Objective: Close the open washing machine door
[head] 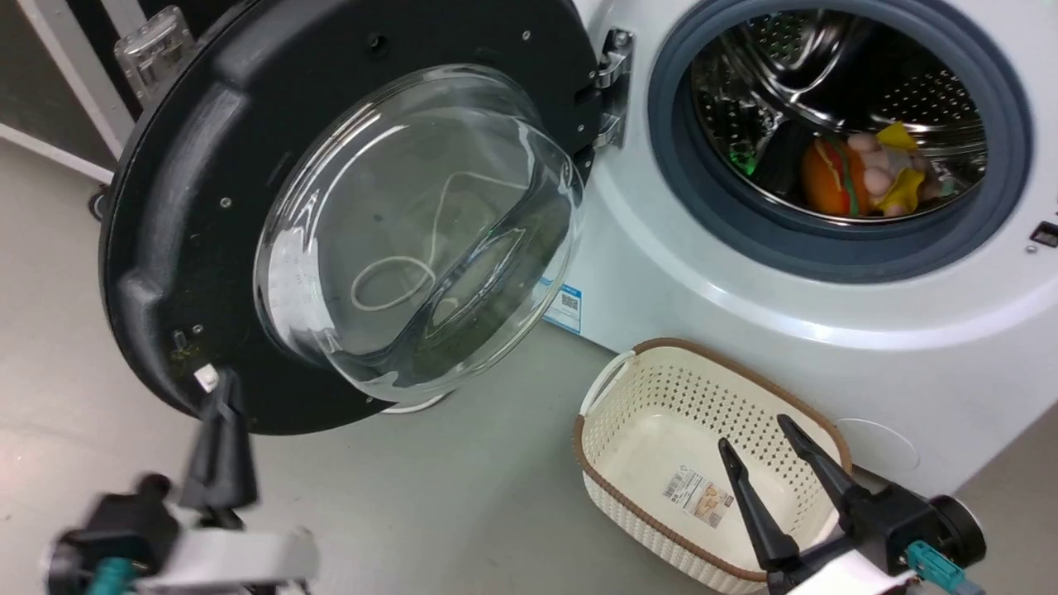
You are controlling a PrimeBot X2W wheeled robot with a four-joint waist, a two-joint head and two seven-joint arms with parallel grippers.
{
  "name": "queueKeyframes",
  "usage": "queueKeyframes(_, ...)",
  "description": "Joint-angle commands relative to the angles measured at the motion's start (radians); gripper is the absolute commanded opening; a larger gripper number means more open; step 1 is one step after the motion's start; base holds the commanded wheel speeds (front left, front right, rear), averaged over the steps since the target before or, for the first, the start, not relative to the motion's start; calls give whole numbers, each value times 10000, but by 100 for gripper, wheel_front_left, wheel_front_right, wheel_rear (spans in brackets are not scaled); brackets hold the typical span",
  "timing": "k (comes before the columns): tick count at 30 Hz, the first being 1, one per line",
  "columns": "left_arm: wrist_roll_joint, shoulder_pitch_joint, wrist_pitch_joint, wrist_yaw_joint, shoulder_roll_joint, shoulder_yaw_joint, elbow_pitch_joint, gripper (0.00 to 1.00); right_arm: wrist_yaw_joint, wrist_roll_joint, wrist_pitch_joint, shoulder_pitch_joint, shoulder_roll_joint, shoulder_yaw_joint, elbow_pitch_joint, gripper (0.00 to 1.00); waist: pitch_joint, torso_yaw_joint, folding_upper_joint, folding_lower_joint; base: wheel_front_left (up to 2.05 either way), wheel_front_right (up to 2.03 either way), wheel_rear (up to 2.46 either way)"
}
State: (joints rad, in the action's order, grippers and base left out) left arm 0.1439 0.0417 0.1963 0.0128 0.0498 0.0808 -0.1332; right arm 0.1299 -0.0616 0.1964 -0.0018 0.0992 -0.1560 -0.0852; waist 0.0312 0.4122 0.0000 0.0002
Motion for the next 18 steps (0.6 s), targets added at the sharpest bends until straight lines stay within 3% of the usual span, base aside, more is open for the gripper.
queueKeyframes(1,175,-261,110,127,13,185,-118,0,6,8,109,153,90,29,27,100,74,74,0,-2,0,0,0)
queueKeyframes(6,1311,-1309,215,603,338,1161,135,0,7,98,214,297,139,190,146,100,313,216,0,-2,0,0,0)
queueKeyframes(8,2108,-1856,16,701,616,1626,482,0,7,129,256,287,181,180,192,100,486,149,0,-2,0,0,0)
queueKeyframes(9,3082,-2512,-443,729,917,2206,868,0,7,145,298,236,242,165,227,100,685,69,0,-2,0,0,0)
queueKeyframes(10,3082,-2512,-443,729,917,2206,868,0,7,145,298,236,242,165,227,100,685,69,0,-2,0,0,0)
queueKeyframes(14,4777,-3795,-1608,550,1750,3358,1918,0,7,121,382,91,378,82,264,100,1031,-123,0,-2,0,0,0)
queueKeyframes(18,6491,-4893,-3369,194,2422,4077,3358,0,7,100,465,-12,499,13,277,100,1298,-276,0,-2,0,0,0)
